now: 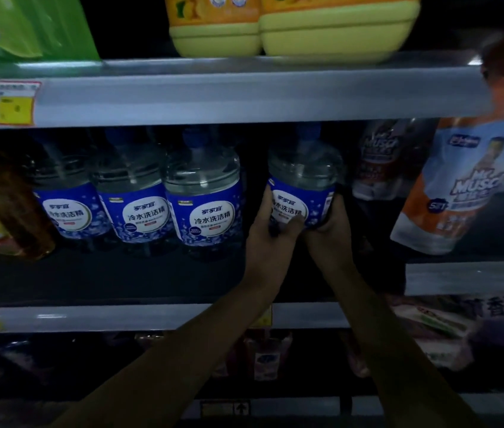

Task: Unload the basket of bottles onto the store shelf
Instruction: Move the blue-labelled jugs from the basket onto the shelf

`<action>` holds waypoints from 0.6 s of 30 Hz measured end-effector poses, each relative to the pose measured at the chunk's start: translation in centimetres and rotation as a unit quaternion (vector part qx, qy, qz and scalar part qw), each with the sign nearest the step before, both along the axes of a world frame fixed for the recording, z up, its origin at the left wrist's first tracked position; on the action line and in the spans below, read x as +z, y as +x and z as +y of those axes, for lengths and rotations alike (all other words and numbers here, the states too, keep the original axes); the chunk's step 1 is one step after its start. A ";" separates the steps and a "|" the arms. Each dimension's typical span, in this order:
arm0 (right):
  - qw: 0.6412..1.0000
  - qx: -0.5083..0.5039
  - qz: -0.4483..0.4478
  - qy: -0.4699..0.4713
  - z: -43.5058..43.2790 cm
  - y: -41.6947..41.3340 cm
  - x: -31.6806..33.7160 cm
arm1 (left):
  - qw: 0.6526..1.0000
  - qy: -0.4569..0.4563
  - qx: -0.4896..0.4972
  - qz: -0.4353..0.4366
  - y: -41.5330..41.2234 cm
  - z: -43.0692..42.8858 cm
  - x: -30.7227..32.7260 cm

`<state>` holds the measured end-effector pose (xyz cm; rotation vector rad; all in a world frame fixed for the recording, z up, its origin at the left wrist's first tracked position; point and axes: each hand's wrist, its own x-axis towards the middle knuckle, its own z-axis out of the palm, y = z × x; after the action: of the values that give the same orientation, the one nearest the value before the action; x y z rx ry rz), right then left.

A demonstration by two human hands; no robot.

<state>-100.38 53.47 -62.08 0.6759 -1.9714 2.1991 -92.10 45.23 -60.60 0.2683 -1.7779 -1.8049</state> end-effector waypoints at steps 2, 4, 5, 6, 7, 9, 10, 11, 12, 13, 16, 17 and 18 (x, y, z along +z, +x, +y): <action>1.000 -0.004 0.001 0.010 -0.5 -0.8 -0.1 | 1.000 0.023 0.005 0.001 -0.8 -0.2 -0.1; 1.000 -0.005 0.004 0.022 -0.9 -1.5 0.0 | 0.999 0.036 0.010 0.002 -1.6 -0.4 -0.1; 1.000 -0.004 0.006 0.023 -1.1 -1.9 0.1 | 0.999 0.040 0.015 0.000 -2.0 -0.5 0.0; 1.000 -0.002 0.007 0.021 -1.3 -2.3 0.2 | 0.999 0.043 0.020 0.001 -2.3 -0.6 0.1; 1.000 -0.001 0.009 0.021 -1.6 -2.7 0.3 | 0.999 0.041 0.023 0.004 -2.6 -0.7 0.3; 0.999 -0.003 0.004 0.033 -2.1 -3.2 0.4 | 0.999 0.026 0.029 0.012 -3.1 -0.9 0.7; 0.999 -0.004 0.001 0.039 -2.3 -3.5 0.3 | 0.999 0.023 0.032 0.016 -3.2 -1.1 0.8; 0.999 0.000 -0.001 0.042 -2.5 -3.7 0.2 | 0.999 0.026 0.036 0.017 -3.3 -1.2 0.8; 0.999 0.004 -0.003 0.046 -2.7 -3.8 0.1 | 0.999 0.030 0.038 0.016 -3.4 -1.3 0.8; 0.999 0.010 -0.006 0.052 -2.8 -4.0 -0.1 | 0.999 0.033 0.041 0.015 -3.4 -1.4 0.7; 0.997 0.022 -0.015 0.069 -2.9 -4.7 -0.4 | 0.998 0.035 0.044 0.013 -3.2 -1.4 0.5; 0.997 0.028 -0.014 0.072 -2.8 -4.8 -0.4 | 0.998 0.033 0.043 0.010 -3.2 -1.4 0.6; 0.997 0.033 -0.016 0.074 -2.8 -4.8 -0.3 | 0.999 0.032 0.043 0.009 -3.2 -1.5 0.6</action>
<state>-105.20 50.66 -62.43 0.7404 -2.1757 2.1281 -95.26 43.76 -59.99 0.3469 -1.6713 -1.8003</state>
